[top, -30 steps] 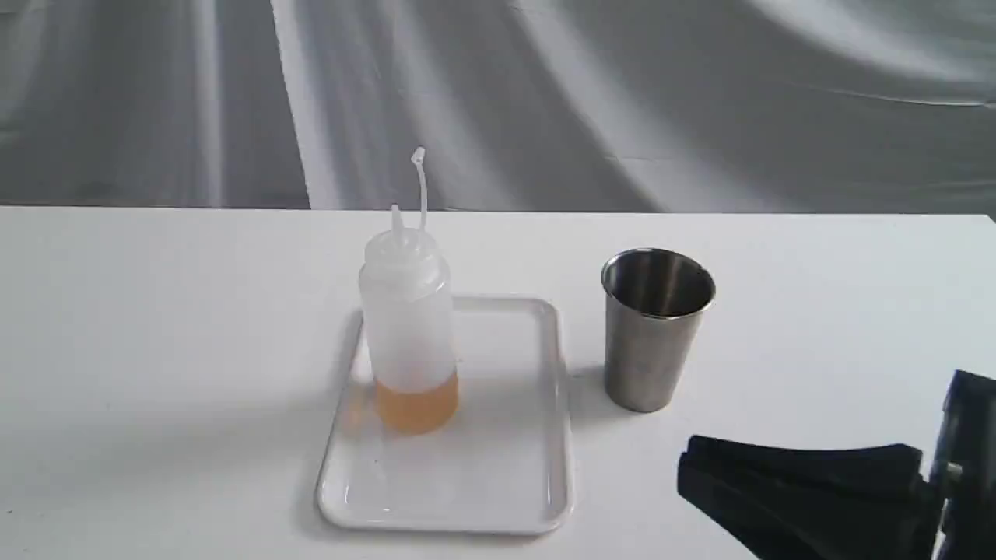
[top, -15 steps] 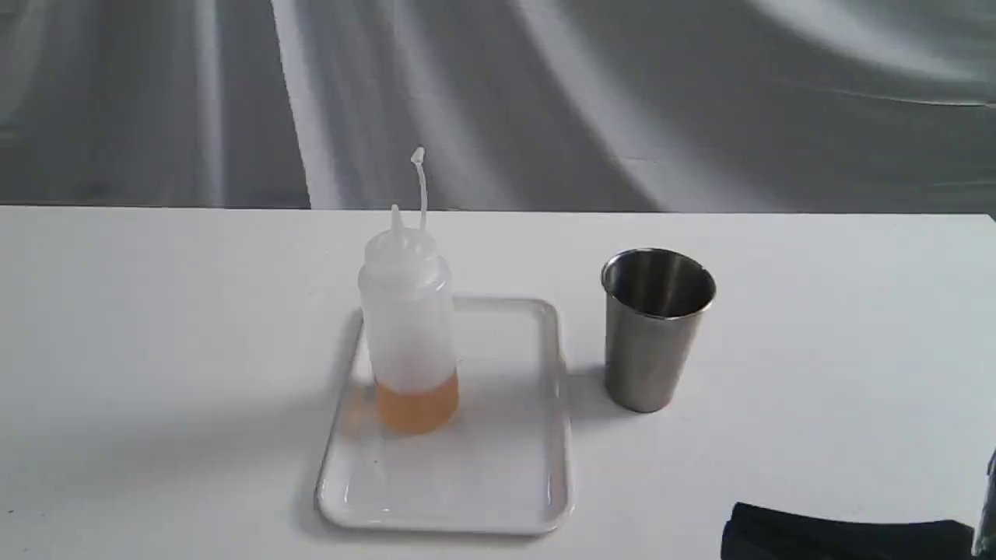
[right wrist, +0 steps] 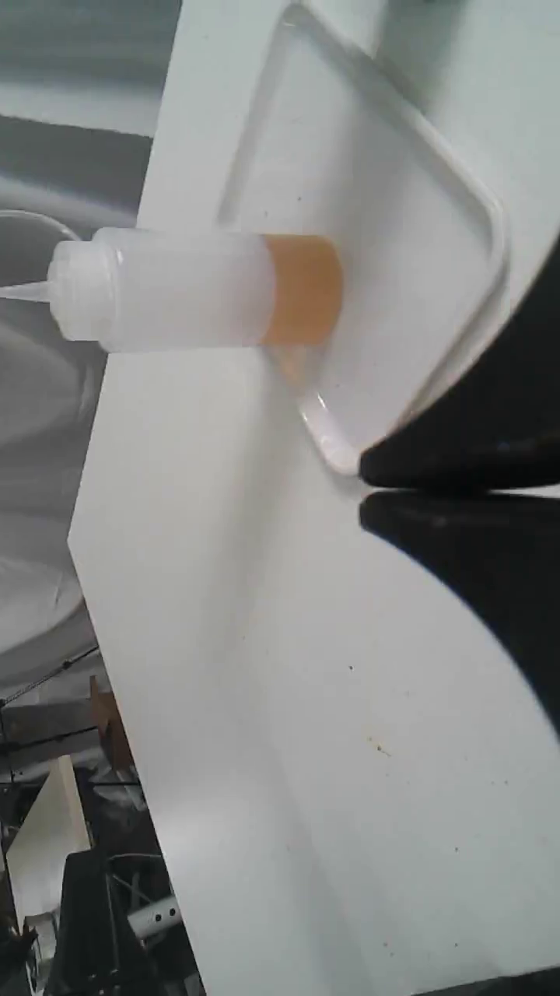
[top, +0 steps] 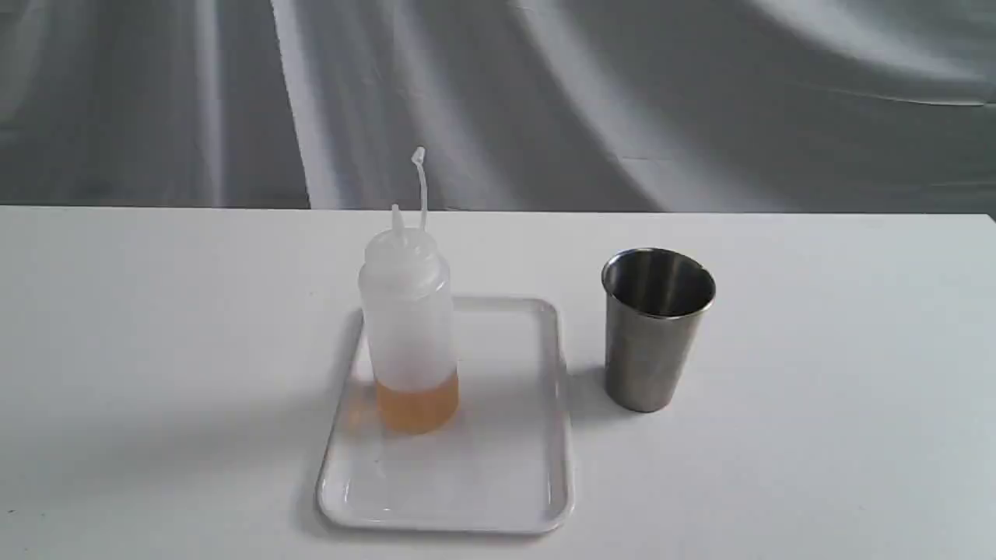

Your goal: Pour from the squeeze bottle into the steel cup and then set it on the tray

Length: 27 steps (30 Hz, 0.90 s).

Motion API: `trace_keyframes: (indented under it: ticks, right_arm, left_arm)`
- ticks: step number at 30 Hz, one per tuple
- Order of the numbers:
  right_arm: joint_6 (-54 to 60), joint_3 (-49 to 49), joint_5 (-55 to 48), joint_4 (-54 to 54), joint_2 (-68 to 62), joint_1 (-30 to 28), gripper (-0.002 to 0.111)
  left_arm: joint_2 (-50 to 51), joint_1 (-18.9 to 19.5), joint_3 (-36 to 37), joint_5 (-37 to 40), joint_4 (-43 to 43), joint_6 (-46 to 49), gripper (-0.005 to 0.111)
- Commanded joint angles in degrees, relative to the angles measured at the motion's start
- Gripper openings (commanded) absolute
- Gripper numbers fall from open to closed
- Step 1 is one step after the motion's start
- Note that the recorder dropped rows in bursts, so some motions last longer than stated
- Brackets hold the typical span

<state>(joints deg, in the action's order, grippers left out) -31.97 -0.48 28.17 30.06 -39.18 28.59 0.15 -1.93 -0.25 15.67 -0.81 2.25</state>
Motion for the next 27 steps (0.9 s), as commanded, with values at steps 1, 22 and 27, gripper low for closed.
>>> trace_keyframes:
  ticks: [1, 22, 27]
  right_arm:
    - [0.81, 0.48, 0.83, -2.92, 0.37, 0.01, 0.0]
    - [1.13, 0.48, -2.72, -11.4, 0.37, 0.01, 0.0]
    - [1.13, 0.48, -2.72, -11.4, 0.37, 0.01, 0.0]
  left_arm:
    - [-0.15, -0.31, 0.25, -0.43, -0.06, -0.09, 0.0]
    - [-0.15, -0.31, 0.25, -0.43, -0.06, -0.16, 0.0]
    - [-0.15, -0.31, 0.25, -0.43, -0.06, -0.16, 0.0]
